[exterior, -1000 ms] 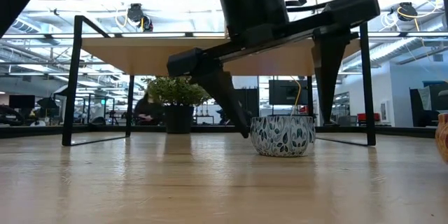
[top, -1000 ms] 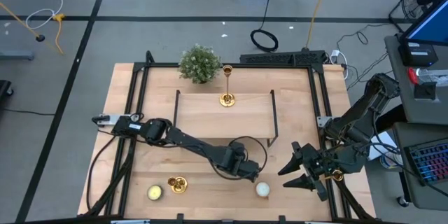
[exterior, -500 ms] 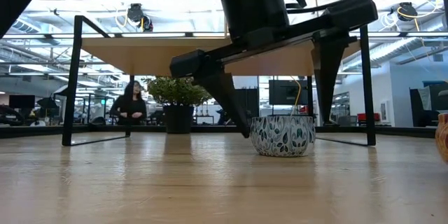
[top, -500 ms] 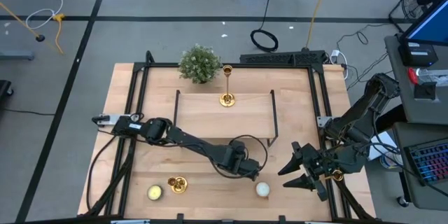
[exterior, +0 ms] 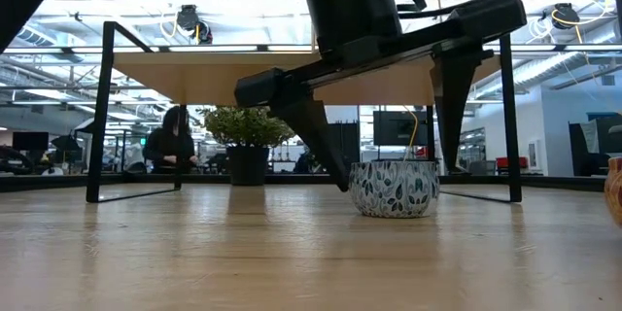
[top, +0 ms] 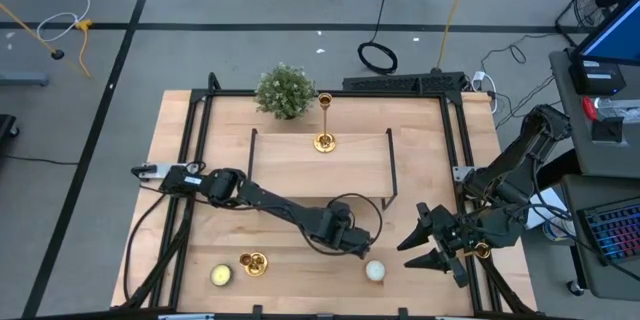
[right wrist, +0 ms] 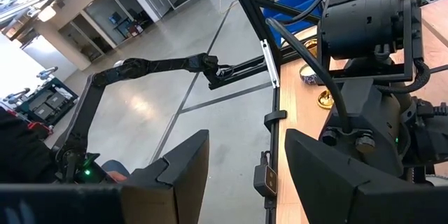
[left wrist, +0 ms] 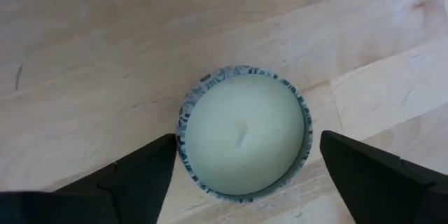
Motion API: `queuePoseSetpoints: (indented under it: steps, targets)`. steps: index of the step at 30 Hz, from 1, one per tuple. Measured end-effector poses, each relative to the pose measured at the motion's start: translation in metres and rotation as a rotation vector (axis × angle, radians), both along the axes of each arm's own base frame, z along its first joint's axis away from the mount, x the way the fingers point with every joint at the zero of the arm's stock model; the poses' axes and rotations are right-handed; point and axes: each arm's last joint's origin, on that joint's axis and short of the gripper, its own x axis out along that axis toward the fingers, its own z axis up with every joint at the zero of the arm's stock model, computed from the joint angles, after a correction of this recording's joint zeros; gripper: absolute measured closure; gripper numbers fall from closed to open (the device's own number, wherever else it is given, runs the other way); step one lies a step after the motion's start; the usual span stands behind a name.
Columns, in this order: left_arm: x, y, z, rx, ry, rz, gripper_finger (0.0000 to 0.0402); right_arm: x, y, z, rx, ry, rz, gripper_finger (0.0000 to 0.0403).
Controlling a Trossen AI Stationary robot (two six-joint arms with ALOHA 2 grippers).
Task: Stock candles and holders on shelf
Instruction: Put the blue scented candle on the shelf
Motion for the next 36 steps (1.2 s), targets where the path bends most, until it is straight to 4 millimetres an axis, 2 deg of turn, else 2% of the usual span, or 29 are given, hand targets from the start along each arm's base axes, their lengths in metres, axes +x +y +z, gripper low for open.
queuePoseSetpoints:
  steps: [6, 10, 19, 26, 36]
  targets:
    - [0.000, 0.000, 0.000, 0.001, 0.002, -0.015, 0.0119, 0.000, 0.000, 0.000, -0.002, -0.001, 0.000, 0.0215]
    - [0.000, 0.000, 0.000, -0.004, 0.004, -0.020, 0.0145, 0.000, 0.000, 0.000, -0.002, -0.001, 0.001, 0.0215]
    - [-0.001, -0.002, -0.002, -0.015, 0.014, -0.029, 0.0148, 0.000, 0.000, 0.000, -0.002, -0.002, 0.000, 0.0215]
    - [-0.002, -0.013, -0.001, -0.007, -0.013, -0.075, 0.0147, 0.000, 0.000, 0.000, -0.002, -0.002, -0.001, 0.0215]
    - [-0.005, -0.029, 0.006, 0.091, -0.083, -0.102, 0.0147, 0.000, 0.000, 0.000, 0.001, -0.002, -0.003, 0.0215]
